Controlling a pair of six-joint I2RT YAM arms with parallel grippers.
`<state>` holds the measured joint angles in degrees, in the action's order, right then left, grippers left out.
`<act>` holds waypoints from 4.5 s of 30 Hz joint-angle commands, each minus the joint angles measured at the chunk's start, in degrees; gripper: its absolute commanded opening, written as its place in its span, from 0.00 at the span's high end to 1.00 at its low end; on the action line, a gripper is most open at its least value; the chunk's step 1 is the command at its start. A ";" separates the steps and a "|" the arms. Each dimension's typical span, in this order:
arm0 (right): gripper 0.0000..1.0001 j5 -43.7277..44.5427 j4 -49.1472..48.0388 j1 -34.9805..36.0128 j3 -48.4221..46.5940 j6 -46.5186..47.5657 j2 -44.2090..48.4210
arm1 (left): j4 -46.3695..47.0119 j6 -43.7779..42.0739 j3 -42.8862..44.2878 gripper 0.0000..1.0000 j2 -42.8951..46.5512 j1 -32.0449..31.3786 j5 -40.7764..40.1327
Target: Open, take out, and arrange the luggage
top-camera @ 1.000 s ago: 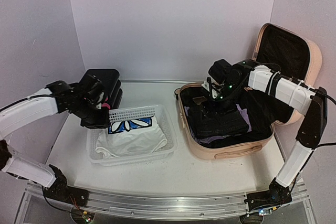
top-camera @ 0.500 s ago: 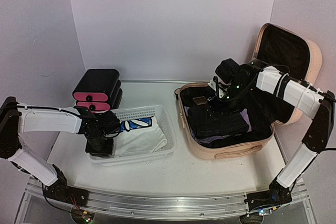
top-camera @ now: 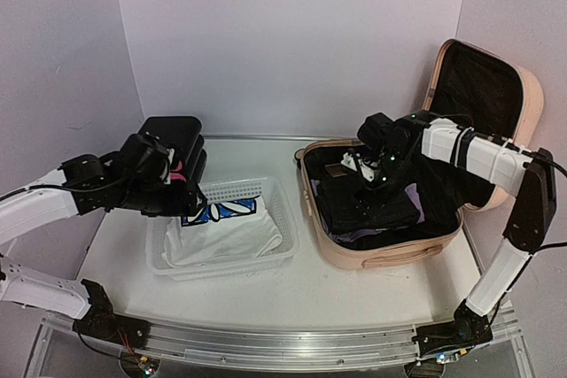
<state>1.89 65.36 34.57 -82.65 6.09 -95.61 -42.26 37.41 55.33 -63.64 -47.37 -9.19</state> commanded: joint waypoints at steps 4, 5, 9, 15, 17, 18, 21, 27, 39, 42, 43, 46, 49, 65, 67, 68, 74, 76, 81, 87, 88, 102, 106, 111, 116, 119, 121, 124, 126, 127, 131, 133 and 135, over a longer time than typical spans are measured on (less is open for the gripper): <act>0.02 2.10 -6.92 0.49 0.97 31.13 -4.12 | 14.06 -9.30 0.98 0.13 7.60 -0.26 0.29; 0.02 2.29 -7.07 0.05 0.65 32.19 -4.47 | 15.52 -9.82 0.73 0.11 7.66 -0.26 1.03; 0.02 -10.66 -7.36 -2.61 1.93 39.07 -2.50 | 22.29 -13.29 -0.24 0.04 5.62 -0.26 1.38; 0.02 -14.83 -2.87 -5.62 -2.49 45.53 -7.69 | 30.12 -23.52 0.61 0.03 -2.48 -0.18 2.09; 0.02 -20.60 -1.18 -6.64 -3.93 47.30 -7.71 | 27.39 -24.53 3.14 0.05 -5.57 -0.18 2.95; 0.02 -22.13 -1.13 -6.70 -3.69 49.75 -7.29 | 24.11 -24.22 5.31 0.06 -6.78 -0.17 2.92; 0.02 -20.32 -4.20 -6.71 -3.17 52.92 -7.11 | 15.95 -21.13 11.08 0.06 -9.11 0.02 1.28; 0.02 -18.88 -4.70 -6.62 -6.26 57.66 -10.04 | 9.18 -21.81 22.15 0.09 -14.46 0.16 -0.88; 0.02 -16.38 -13.94 -3.75 -4.28 58.04 -16.18 | 4.63 -23.84 27.37 0.09 -16.30 4.61 -3.03; 0.02 -16.94 -14.82 -3.38 -4.22 58.17 -17.54 | 3.72 -24.53 29.26 0.09 -17.31 5.42 -2.25; 0.02 -17.13 -14.84 -3.30 -4.16 58.16 -17.85 | 3.54 -24.65 29.76 0.09 -17.51 5.52 -2.09; 0.02 -17.97 -14.72 -3.21 -3.36 58.42 -17.35 | 2.83 -24.52 30.29 0.09 -17.67 5.62 -1.54; 0.02 -17.24 -14.69 -2.86 -0.91 60.65 -17.02 | 2.54 -24.14 29.98 0.09 -17.57 5.78 -1.62; 0.02 -2.13 -38.84 -1.26 8.59 60.87 -16.59 | 1.84 -24.93 30.68 0.09 -17.88 6.59 -0.11; 0.02 0.47 -41.01 -1.25 8.25 60.74 -17.13 | 1.66 -24.93 30.34 0.09 -17.39 6.63 -0.56; 0.02 0.39 -41.09 -1.25 7.75 60.74 -17.39 | 1.62 -24.93 30.16 0.09 -17.20 6.67 -0.62; 0.06 1.94 -41.11 -1.21 7.96 61.45 -17.71 | 1.39 -24.09 30.05 0.09 -16.83 6.68 -0.97; 0.02 1.54 -41.30 -1.34 9.00 61.61 -17.68 | 1.41 -23.89 30.33 0.09 -17.08 6.68 -0.90; 0.02 1.83 -42.64 -1.34 10.24 61.08 -17.88 | 1.45 -23.79 30.92 0.09 -17.52 6.68 -0.56; 0.27 2.29 -42.95 -1.34 9.78 60.89 -17.80 | 1.39 -23.49 31.41 0.09 -17.83 6.68 -0.48; 0.34 2.25 -42.93 -1.34 9.69 60.82 -17.73 | 1.35 -23.44 31.49 0.09 -17.97 6.68 -0.54; 0.89 -0.95 -37.39 -2.14 7.11 56.72 -14.78 | 1.47 -22.84 31.58 0.09 -18.37 6.68 -0.34; 1.00 -1.45 -36.38 -2.64 7.02 55.73 -13.86 | 1.43 -22.60 31.42 0.10 -18.37 6.68 -0.27; 1.00 -3.45 -35.66 -3.34 5.74 53.01 -13.06 | 1.48 -22.34 31.49 0.10 -18.45 6.68 -0.24; 1.00 -6.53 -35.74 -4.96 5.69 48.93 -10.80 | 1.48 -21.94 31.59 0.10 -18.48 6.68 -0.45; 1.00 -7.66 -35.83 -5.46 5.96 47.78 -9.98 | 1.47 -22.03 31.45 0.10 -18.37 6.68 -0.51; 1.00 -8.48 -35.91 -5.90 6.24 46.64 -9.45 | 1.48 -21.94 31.42 0.10 -18.38 6.68 -0.60; 1.00 -9.83 -36.05 -6.21 6.68 45.72 -8.55 | 1.49 -21.73 31.26 0.10 -18.24 6.68 -0.62; 1.00 -10.88 -36.09 -6.34 7.10 45.25 -7.92 | 1.65 -21.56 31.07 0.10 -18.19 6.68 -0.74; 1.00 -11.64 -36.10 -6.51 7.19 44.62 -7.66 | 1.65 -21.57 31.07 0.10 -18.15 6.68 -0.74; 1.00 -15.24 -36.23 -7.57 8.32 41.92 -5.89 | 1.64 -22.00 31.61 0.10 -18.32 6.68 -0.74; 1.00 -16.29 -36.76 -8.16 9.19 40.57 -5.12 | 1.34 -22.00 32.69 0.11 -19.04 6.68 -0.45; 1.00 -16.70 -37.48 -8.54 9.85 39.29 -4.48 | 0.82 -20.81 34.23 0.11 -20.05 6.68 0.97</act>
<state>-14.55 28.03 28.05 -73.71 50.54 -105.01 -41.19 15.05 84.40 -82.54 -41.04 -9.15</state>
